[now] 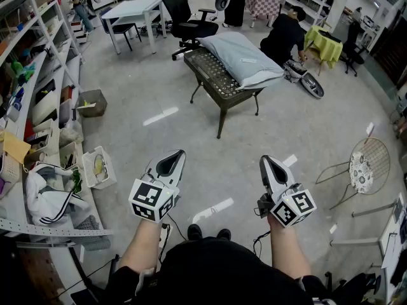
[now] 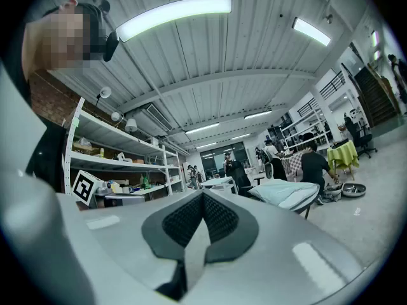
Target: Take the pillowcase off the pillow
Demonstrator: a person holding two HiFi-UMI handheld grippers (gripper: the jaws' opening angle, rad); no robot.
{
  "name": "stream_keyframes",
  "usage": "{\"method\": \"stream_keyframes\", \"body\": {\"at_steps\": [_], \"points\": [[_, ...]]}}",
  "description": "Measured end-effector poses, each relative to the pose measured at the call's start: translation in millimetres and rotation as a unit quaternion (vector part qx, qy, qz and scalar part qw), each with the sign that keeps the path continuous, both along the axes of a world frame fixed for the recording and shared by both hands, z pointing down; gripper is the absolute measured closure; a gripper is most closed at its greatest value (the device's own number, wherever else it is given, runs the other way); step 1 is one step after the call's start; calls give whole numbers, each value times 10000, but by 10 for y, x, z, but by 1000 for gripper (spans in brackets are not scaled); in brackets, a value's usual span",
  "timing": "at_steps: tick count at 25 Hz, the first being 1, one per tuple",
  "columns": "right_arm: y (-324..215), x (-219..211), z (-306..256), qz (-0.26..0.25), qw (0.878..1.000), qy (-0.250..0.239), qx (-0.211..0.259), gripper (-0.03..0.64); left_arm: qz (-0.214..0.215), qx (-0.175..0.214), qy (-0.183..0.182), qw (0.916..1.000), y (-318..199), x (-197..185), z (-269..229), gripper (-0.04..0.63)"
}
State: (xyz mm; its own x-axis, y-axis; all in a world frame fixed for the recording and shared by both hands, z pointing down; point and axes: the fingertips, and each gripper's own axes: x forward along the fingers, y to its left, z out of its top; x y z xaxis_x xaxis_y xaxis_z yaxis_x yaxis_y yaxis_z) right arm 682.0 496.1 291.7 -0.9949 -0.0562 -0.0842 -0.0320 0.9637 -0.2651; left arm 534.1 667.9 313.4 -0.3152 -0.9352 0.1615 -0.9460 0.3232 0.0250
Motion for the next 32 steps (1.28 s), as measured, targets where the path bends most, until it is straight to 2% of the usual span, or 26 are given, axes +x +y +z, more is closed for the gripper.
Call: {"method": "stream_keyframes", "body": {"at_steps": [12,18,25,32], "points": [[140,-222,-52,-18,9999,-27,123,611,36,37,76,10000,153,-119,59,594],[346,-508,86,-210,9993,-25,-299,609,33,-1,164,9999,308,-314,158,594],[283,-897,376,-326,9979,230,-511,609,-62,-126,485,9987,256,-667,407,594],[-299,-1620,567,-322,9973,285,-600,607,-71,-322,606,9976,-274,-1330,595,594]]}}
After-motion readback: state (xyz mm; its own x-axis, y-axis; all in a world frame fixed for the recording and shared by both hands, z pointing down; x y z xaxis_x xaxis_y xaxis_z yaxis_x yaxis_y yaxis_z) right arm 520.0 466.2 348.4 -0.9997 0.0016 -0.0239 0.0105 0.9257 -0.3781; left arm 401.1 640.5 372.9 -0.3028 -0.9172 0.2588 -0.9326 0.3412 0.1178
